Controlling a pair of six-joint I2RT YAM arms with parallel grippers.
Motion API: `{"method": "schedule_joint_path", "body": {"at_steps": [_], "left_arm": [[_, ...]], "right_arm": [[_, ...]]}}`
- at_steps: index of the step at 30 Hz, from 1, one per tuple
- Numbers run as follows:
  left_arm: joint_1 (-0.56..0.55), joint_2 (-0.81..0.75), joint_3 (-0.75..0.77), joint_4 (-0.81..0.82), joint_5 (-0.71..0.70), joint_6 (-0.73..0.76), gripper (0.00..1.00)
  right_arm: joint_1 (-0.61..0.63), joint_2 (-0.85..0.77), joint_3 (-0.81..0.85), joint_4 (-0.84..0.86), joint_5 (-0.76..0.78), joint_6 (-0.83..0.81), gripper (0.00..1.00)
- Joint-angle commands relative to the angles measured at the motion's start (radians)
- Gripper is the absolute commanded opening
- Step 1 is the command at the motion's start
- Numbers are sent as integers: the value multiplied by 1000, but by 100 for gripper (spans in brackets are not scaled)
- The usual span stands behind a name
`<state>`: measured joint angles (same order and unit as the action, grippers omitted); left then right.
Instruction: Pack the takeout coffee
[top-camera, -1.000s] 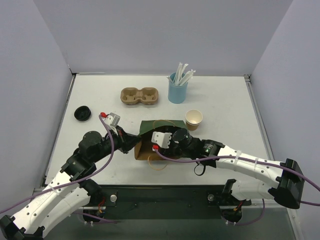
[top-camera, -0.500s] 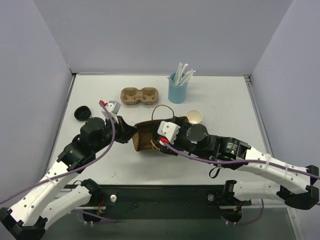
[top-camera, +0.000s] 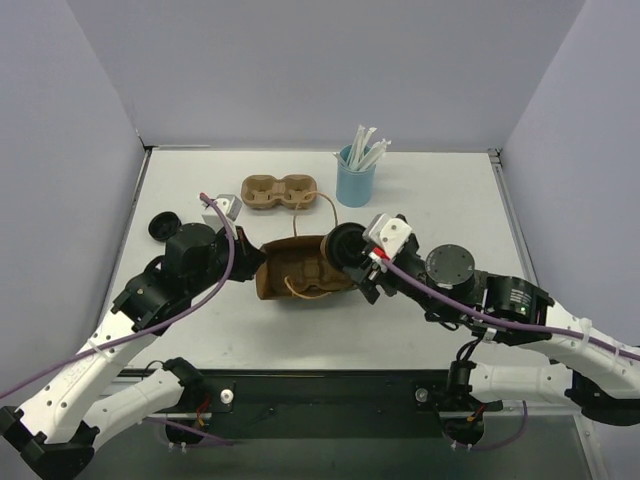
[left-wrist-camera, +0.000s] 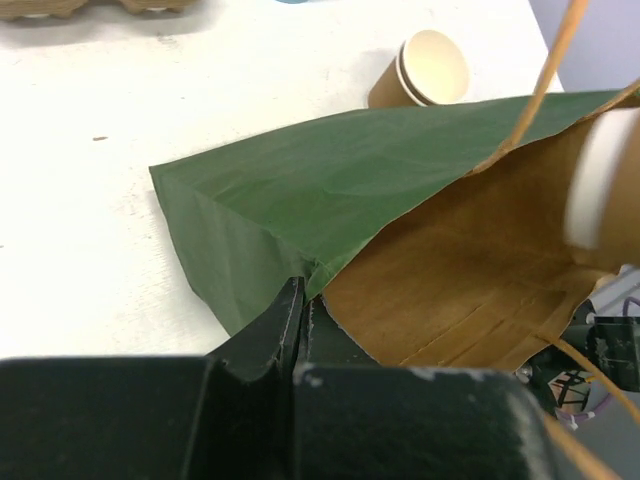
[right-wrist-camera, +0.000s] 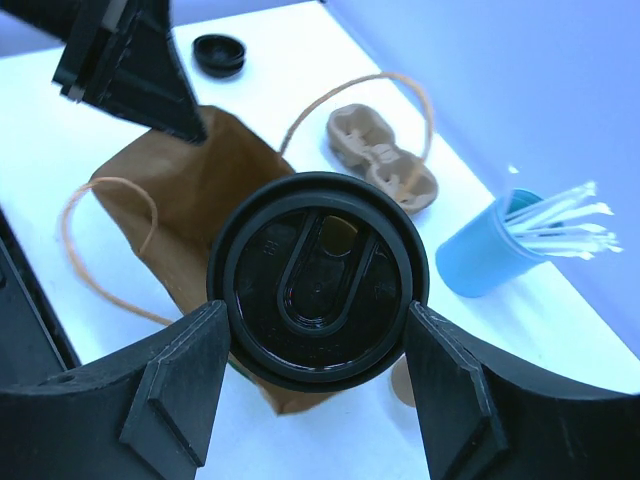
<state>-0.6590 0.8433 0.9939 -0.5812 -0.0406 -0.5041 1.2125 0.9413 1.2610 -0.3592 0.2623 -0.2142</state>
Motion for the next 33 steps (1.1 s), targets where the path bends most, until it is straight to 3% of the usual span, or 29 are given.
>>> {"method": "schedule_joint_path", "body": {"at_steps": [1, 7, 12, 17, 23, 33], "left_arm": [[2, 25, 74, -84, -93, 15, 0], [4, 79, 147, -201, -195, 21, 0], [18, 77, 147, -269, -254, 22, 0], [39, 77, 176, -316, -283, 41, 0], [42, 100, 249, -351, -274, 49, 0], [42, 157, 302, -447, -183, -1, 0]], "right_arm": [[7, -56, 51, -17, 129, 35, 45], [9, -102, 84, -104, 221, 139, 44], [9, -134, 69, -185, 396, 214, 45], [-11, -124, 37, -296, 505, 373, 45], [-152, -113, -101, -368, 316, 600, 45], [-270, -137, -336, -276, 154, 699, 47]]}}
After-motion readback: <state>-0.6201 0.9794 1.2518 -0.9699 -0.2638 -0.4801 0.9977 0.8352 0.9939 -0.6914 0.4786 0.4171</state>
